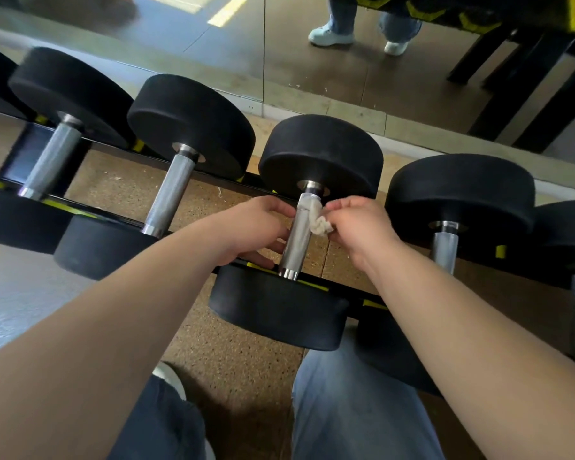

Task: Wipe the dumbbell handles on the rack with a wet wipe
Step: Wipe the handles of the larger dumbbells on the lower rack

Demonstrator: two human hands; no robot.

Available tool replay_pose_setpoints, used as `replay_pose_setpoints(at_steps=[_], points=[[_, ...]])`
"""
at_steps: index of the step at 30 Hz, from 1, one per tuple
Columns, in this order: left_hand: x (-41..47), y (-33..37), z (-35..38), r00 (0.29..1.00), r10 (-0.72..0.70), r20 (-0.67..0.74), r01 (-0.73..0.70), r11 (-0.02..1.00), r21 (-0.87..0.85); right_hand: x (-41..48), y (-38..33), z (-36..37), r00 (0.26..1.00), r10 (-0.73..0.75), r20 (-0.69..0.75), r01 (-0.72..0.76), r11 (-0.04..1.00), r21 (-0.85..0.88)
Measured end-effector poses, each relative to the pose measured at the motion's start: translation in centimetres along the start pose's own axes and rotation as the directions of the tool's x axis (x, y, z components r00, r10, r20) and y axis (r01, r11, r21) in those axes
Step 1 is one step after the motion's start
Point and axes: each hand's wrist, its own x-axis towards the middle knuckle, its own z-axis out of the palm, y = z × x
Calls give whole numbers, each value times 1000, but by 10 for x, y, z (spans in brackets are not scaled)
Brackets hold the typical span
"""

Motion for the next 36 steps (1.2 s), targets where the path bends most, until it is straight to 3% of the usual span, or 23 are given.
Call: replay_pose_setpoints(at_steps=[3, 6, 8, 10, 15, 17, 20, 22, 24, 26, 28, 32, 34, 36], points=[[1, -1, 2, 1000, 1, -3, -1, 1000, -9, -10, 9, 9, 983, 46, 179, -22, 991, -132], [2, -2, 4, 1000, 1, 2, -1, 1000, -13, -22, 17, 11, 926, 171, 336, -24, 916, -400], [4, -2, 4, 1000, -3, 3, 3, 1000, -17, -22, 18, 11, 903, 208, 375, -29, 902, -430], [4, -1, 4, 1000, -11, 6, 12, 1000, -26, -16, 18, 12, 919, 207, 336, -93, 941, -326], [7, -2, 4, 1000, -16, 9, 16, 1000, -17, 13, 11, 19, 993, 108, 37, -103, 989, -102], [9, -4, 4, 1000, -12, 7, 12, 1000, -13, 12, 10, 17, 979, 177, 101, -173, 984, -51], [12, -3, 4, 1000, -23, 13, 24, 999, -46, -14, 10, 15, 858, 327, 395, -279, 944, -177], [14, -2, 5, 999, -38, 14, 39, 998, -56, -22, 8, 11, 817, 333, 472, -287, 943, -169], [14, 0, 6, 997, -62, 47, 64, 996, -55, -14, 0, 8, 850, 280, 445, -333, 942, 42], [15, 0, 7, 994, -85, 75, 89, 995, -53, -2, -6, 7, 911, 244, 331, -346, 890, 297], [18, 2, 9, 992, -95, 78, 100, 993, -62, 5, -8, 8, 936, 213, 281, -310, 877, 368], [23, 2, 11, 989, -137, 62, 142, 984, -102, 6, 2, 5, 907, 246, 343, -309, 940, 144], [24, 0, 11, 984, -163, 64, 168, 982, -86, 2, 7, 4, 865, 317, 389, -320, 946, -58], [25, -2, 12, 978, -193, 76, 199, 976, -85, -2, 10, 6, 822, 358, 442, -344, 932, -117]])
